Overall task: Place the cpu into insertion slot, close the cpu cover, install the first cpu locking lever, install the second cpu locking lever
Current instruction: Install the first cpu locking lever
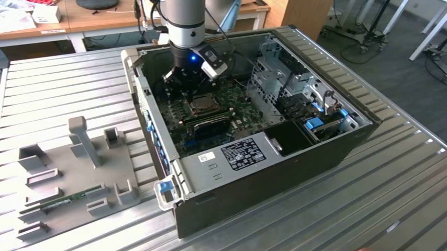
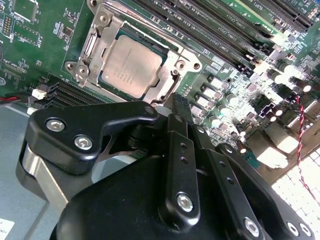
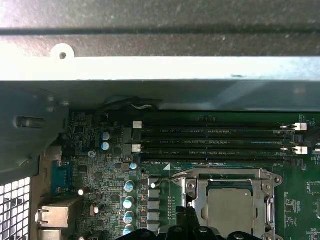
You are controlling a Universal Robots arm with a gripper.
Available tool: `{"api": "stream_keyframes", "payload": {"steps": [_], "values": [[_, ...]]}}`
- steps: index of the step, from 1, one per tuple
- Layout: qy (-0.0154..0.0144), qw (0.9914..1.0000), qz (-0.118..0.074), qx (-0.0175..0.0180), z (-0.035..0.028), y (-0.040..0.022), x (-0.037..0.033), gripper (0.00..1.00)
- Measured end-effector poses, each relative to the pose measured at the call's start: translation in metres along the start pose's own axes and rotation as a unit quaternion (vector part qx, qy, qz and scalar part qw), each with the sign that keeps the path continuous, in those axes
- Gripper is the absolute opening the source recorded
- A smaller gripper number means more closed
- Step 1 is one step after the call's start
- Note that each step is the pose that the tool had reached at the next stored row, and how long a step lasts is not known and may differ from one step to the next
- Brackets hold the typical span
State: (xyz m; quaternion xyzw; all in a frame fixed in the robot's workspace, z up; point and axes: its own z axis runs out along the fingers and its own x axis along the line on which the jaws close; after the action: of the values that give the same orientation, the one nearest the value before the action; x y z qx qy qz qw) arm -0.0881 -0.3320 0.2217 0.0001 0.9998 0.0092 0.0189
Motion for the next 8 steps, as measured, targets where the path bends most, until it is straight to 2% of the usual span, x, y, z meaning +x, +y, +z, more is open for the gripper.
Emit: {"api": "stream_keyframes", "payload": {"steps": [3, 5, 8], "values": [[0.0000, 1.00000, 0.000, 0.0000, 0.0000, 0.0000, 0.0000, 0.11], [0.0019, 1.00000, 0.000, 0.0001, 0.0000, 0.0000, 0.0001, 0.11], [0.0025, 1.00000, 0.000, 0.0000, 0.0000, 0.0000, 0.0001, 0.11]]}}
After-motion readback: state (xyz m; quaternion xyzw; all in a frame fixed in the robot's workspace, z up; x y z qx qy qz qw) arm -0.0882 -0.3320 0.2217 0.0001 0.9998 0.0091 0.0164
